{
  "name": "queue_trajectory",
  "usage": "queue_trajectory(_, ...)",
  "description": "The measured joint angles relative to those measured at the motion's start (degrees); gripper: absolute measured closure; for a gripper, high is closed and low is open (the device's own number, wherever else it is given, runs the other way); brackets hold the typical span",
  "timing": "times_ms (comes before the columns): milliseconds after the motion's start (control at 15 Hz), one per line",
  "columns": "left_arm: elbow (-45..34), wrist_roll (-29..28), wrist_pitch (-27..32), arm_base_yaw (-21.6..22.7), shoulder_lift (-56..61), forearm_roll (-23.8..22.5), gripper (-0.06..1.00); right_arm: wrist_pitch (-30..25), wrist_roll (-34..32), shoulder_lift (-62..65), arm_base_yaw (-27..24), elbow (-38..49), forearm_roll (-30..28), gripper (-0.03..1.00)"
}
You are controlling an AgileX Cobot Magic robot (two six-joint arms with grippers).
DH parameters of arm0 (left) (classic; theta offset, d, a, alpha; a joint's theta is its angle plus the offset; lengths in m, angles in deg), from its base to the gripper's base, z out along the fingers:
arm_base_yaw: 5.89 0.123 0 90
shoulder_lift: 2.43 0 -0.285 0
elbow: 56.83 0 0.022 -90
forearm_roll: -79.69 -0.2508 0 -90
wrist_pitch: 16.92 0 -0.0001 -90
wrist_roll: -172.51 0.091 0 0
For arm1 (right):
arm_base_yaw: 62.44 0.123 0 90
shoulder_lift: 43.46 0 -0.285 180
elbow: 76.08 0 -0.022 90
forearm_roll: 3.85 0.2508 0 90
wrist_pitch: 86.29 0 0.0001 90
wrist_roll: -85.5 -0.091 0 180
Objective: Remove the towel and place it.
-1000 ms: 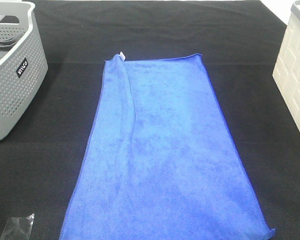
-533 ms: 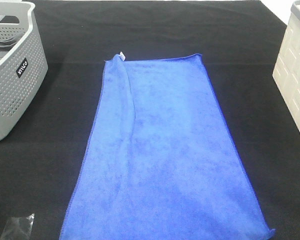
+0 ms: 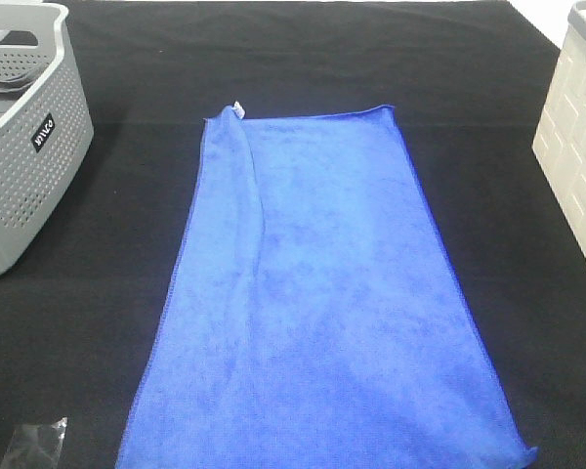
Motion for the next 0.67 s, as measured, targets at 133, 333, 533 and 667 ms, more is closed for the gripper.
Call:
queue_trajectory(133, 0.0, 0.0, -0.1, 0.0, 0.0, -0.2, 0.16, 0.0, 0.0, 0.0, 0.0, 0.0, 0.0, 0.22)
queue_trajectory(333, 0.0, -0.1, -0.1, 0.7, 0.0, -0.1, 0.16, 0.0, 0.0, 0.0, 0.0, 0.0, 0.0, 0.22)
queue_trajectory(533, 0.0, -0.1, -0.1, 2.1, 0.0, -0.1, 0.16, 0.0, 0.0, 0.0, 0.0, 0.0, 0.1, 0.22)
queue_trajectory(667, 0.0, -0.1, -0.1, 2.1, 0.0, -0.1, 0.16, 0.0, 0.0, 0.0, 0.0, 0.0, 0.1, 0.22)
